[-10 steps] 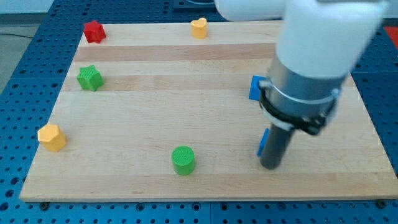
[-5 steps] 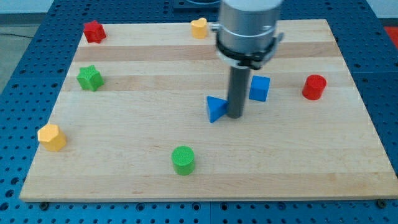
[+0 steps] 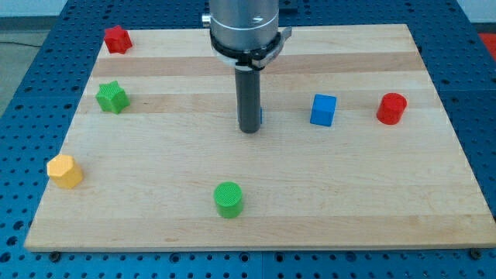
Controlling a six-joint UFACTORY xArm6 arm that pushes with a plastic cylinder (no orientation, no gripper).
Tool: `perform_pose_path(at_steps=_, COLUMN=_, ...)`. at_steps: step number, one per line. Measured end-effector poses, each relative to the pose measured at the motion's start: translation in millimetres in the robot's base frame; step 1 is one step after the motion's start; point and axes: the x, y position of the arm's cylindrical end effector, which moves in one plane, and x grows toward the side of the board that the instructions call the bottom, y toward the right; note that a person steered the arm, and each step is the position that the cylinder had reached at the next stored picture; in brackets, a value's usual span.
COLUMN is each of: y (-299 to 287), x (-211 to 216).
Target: Move the blue triangle to the center of the board
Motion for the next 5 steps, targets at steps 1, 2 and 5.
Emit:
perform_pose_path(at_steps=1, y=0.0, x=-6.7)
perform_pose_path(at_steps=2, y=-44.3, x=39.7)
perform_pose_path(at_steps=5, y=-36.6, x=-94.1)
